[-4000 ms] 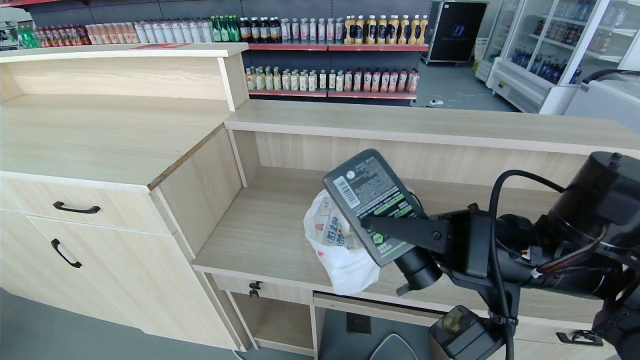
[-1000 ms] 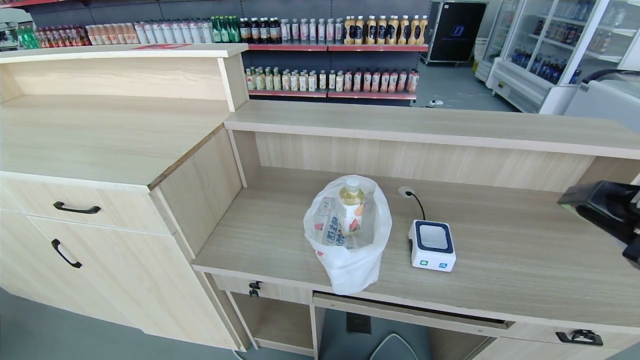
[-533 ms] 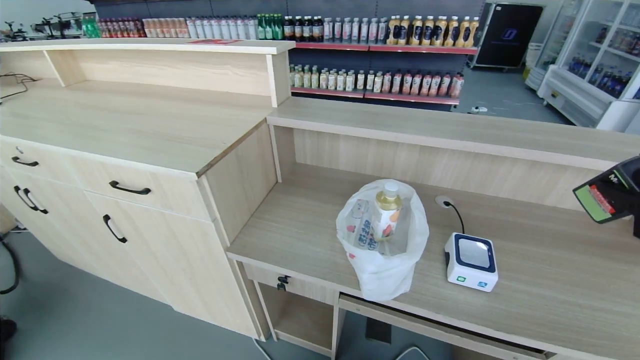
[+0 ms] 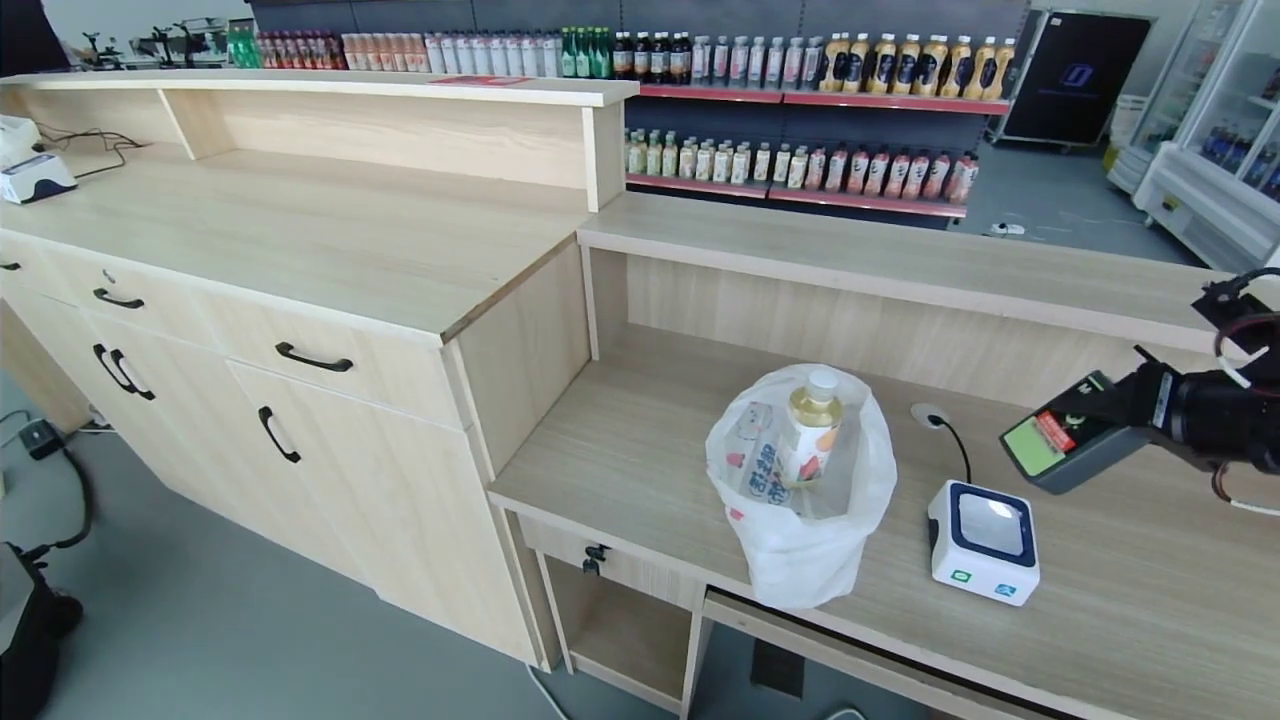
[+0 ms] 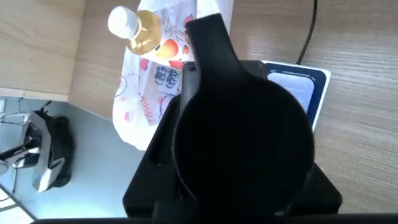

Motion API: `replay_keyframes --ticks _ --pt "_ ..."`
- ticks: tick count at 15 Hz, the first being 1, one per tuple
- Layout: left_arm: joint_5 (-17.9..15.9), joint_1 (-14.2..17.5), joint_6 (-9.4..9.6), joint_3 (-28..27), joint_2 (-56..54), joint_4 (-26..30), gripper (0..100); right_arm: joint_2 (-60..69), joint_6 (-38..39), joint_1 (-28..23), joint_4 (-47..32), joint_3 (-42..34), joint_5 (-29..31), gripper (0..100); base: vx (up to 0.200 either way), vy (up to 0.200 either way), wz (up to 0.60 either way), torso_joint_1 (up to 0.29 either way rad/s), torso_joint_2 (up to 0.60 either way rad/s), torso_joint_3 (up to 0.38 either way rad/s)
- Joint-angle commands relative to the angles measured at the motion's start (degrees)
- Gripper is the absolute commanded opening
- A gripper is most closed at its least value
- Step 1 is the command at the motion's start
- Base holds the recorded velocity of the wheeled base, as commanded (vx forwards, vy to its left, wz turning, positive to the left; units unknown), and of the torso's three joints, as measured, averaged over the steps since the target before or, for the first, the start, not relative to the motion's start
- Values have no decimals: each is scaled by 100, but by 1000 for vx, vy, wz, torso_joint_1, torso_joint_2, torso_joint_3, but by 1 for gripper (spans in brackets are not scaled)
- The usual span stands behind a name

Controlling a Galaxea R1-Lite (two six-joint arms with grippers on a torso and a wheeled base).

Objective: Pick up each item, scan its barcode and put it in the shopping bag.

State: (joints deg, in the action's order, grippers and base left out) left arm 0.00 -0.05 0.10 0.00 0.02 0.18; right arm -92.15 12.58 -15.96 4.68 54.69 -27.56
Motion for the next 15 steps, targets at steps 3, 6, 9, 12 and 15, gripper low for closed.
replay_keyframes --ticks 3,6,9,12,15 --pt "0 5 -1 0 -2 -1 100 -866 -63 -206 -363 517 -250 0 0 0 0 0 0 0" --pt "0 5 -1 0 -2 -1 100 -1007 -1900 -417 -371 156 -337 0 0 0 0 0 0 0" --pt "0 5 -1 0 -2 -1 100 -1367 -1926 -320 -371 244 -522 0 0 0 0 0 0 0" --pt "0 5 -1 0 -2 -1 100 -1499 -1926 -180 -371 341 -794 0 0 0 0 0 0 0" --pt "0 5 -1 0 -2 -1 100 -1692 -1944 -127 -354 358 -812 0 0 0 0 0 0 0"
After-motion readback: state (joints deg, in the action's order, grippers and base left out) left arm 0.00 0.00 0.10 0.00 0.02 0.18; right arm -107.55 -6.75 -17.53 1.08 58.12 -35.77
